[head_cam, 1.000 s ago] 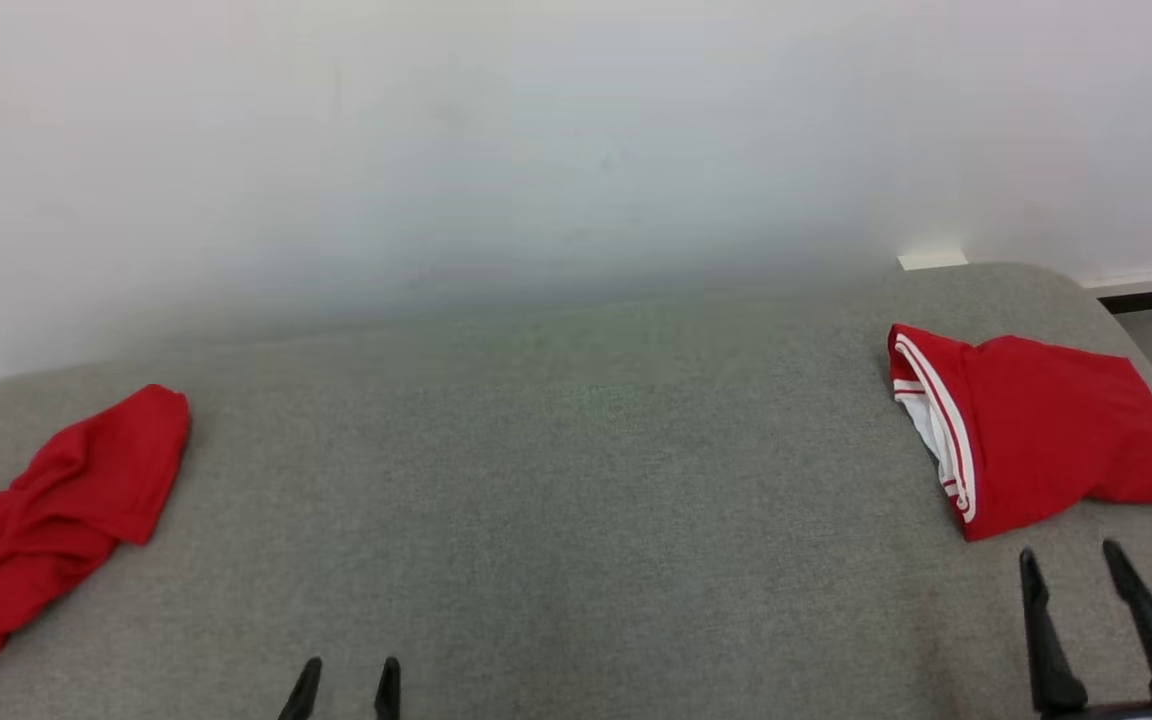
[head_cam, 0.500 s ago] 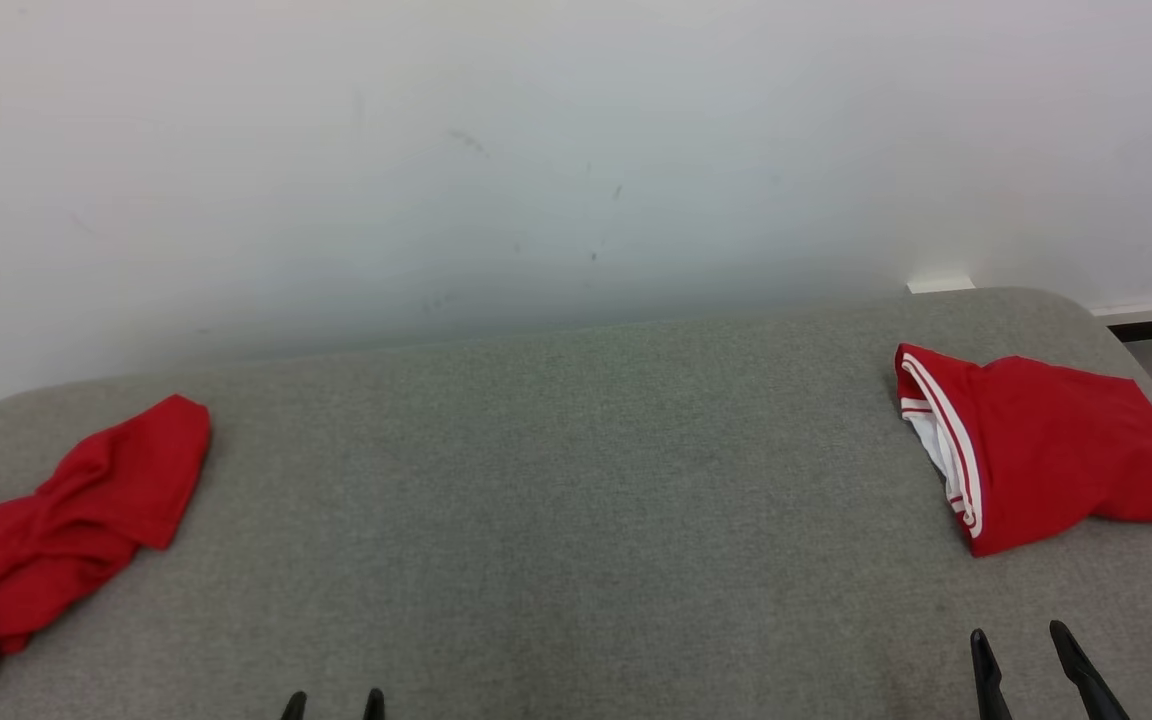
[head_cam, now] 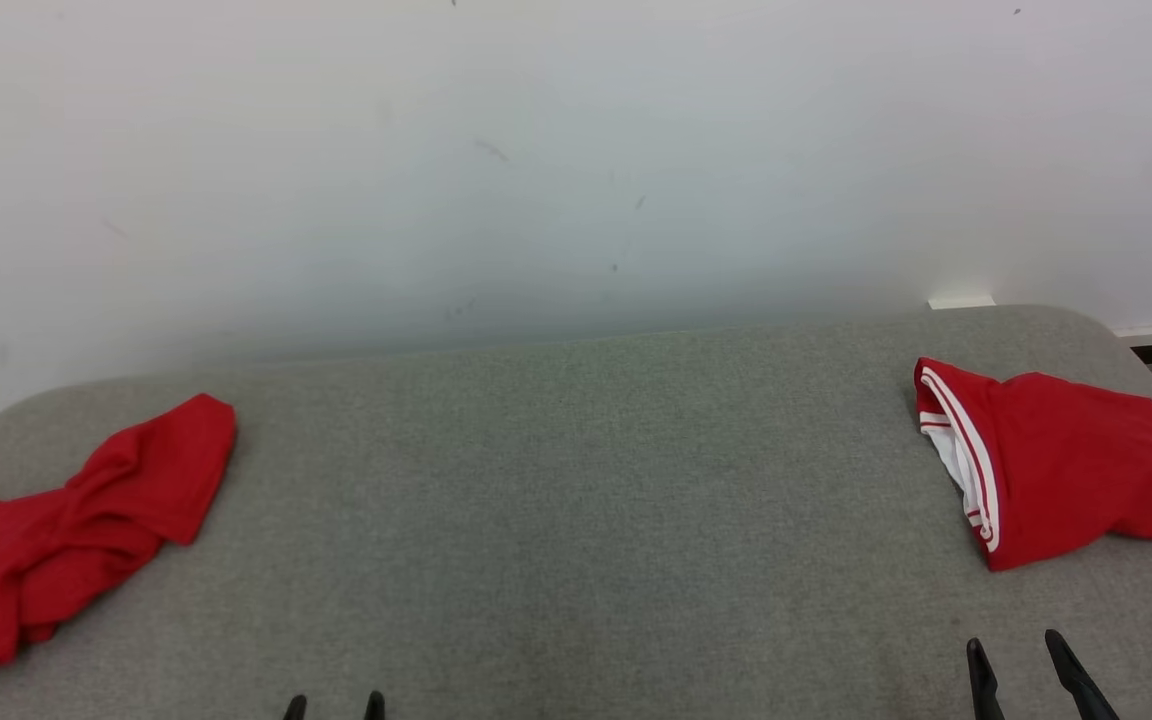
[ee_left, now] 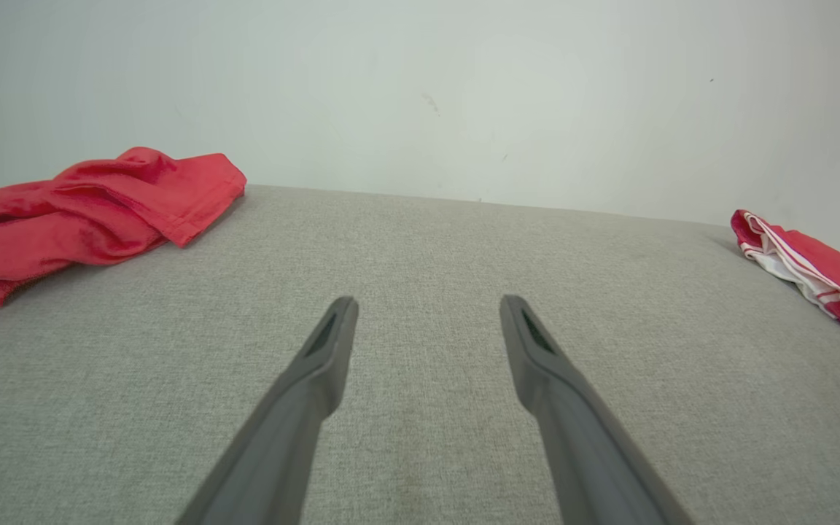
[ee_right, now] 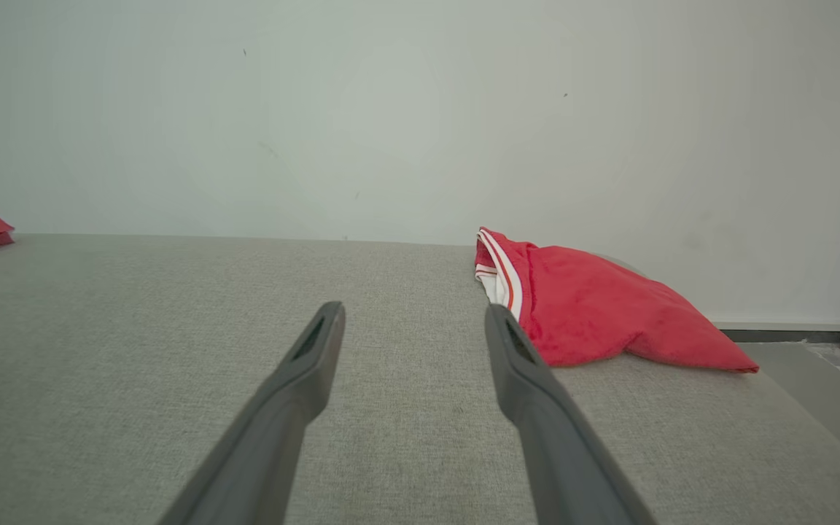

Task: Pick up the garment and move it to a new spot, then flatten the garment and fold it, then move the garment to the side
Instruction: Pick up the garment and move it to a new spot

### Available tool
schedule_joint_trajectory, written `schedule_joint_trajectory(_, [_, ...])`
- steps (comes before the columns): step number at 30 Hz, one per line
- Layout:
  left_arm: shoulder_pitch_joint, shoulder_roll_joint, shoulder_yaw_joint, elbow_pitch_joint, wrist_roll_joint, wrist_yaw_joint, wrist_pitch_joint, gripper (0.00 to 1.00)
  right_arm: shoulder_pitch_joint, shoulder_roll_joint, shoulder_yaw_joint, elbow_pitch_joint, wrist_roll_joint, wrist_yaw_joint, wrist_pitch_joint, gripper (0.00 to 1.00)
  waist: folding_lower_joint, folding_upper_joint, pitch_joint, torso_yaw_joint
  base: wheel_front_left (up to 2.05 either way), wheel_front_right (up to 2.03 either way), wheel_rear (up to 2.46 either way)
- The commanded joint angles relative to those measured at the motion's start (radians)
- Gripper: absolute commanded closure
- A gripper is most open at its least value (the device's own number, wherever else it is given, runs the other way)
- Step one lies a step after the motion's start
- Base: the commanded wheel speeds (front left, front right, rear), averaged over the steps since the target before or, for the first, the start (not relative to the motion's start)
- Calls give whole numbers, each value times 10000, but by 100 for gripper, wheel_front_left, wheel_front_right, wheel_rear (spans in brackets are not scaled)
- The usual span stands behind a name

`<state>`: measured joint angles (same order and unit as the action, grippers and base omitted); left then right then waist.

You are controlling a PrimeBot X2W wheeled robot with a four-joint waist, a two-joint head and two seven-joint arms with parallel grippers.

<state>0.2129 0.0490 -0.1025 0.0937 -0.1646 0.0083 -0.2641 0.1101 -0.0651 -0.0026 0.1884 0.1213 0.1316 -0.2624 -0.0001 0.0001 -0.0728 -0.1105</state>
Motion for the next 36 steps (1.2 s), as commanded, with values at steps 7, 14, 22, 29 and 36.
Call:
schedule_joint_trajectory(7, [197, 32, -17, 2, -12, -13, 0, 0, -13, -86, 136, 196, 178, -21, -29, 0, 1, -1, -100, 242, 0, 0, 0])
schedule_joint_trajectory(14, [163, 32, 18, -67, 75, -97, 0, 0, -75, -119, 215, 211, 258, -20, -29, 0, 1, -1, -1, 510, 0, 0, 0])
schedule_joint_trajectory(22, [-58, 33, 35, -155, 189, -173, 0, 0, 170, -25, 172, 124, 321, -20, -28, 0, 1, -1, 169, 1743, 0, 0, 0])
schedule_joint_trajectory(29, [55, 31, 163, -464, 146, -123, -1, 0, 43, 82, 375, 82, 481, -21, -28, 0, 1, -1, 226, 3815, 0, 0, 0])
schedule_joint_trajectory(36, [285, 31, 325, -732, 65, -56, 0, 0, -212, 124, 702, 164, 534, -20, -29, 0, 1, -1, 291, 5102, 0, 0, 0])
